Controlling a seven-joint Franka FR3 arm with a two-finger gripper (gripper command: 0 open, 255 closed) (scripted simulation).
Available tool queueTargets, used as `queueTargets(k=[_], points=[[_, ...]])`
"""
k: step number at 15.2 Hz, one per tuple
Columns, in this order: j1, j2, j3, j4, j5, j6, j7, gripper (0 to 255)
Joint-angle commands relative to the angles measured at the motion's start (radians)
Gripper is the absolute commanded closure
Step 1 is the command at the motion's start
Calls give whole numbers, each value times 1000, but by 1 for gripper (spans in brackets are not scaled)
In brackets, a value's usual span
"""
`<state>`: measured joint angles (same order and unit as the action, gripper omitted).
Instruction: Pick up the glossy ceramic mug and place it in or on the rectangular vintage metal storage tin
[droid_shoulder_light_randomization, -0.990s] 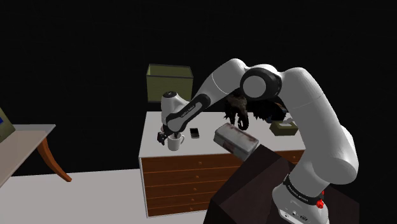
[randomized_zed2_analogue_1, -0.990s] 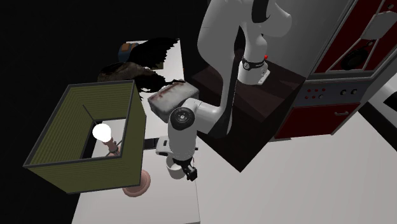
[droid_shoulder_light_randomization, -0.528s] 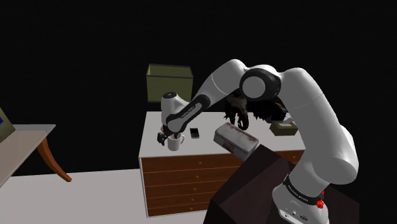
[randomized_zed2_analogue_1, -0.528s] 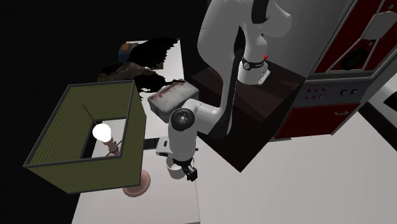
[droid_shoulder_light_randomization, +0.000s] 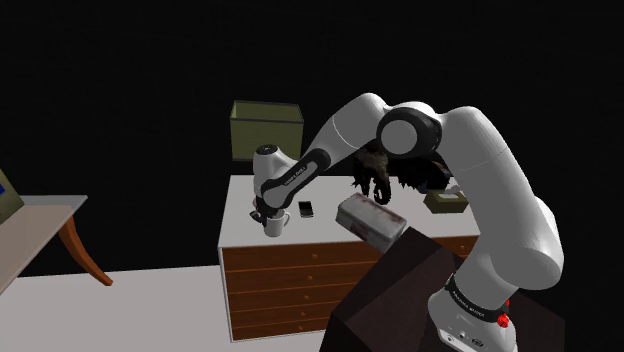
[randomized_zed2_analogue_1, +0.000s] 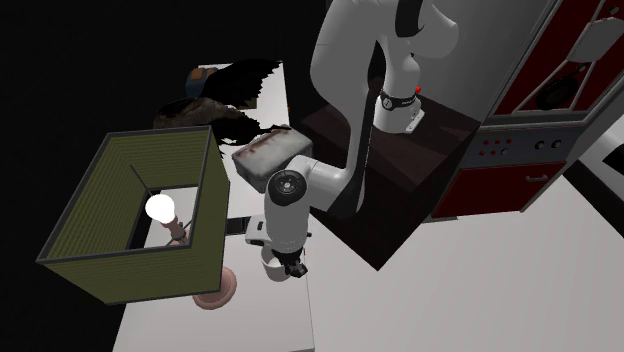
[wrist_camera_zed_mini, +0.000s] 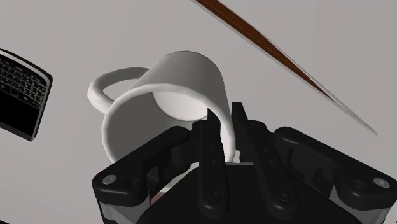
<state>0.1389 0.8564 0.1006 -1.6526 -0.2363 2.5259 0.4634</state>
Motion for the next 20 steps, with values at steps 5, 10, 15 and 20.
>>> queueTargets(k=[5, 10, 15, 20], points=[[-4, -34, 5, -15, 4, -19, -4, 255], [-10, -88, 13, -34, 11, -55, -10, 255], [-15, -140, 22, -47, 20, -93, -18, 255], [-21, -189, 30, -55, 29, -134, -26, 255]])
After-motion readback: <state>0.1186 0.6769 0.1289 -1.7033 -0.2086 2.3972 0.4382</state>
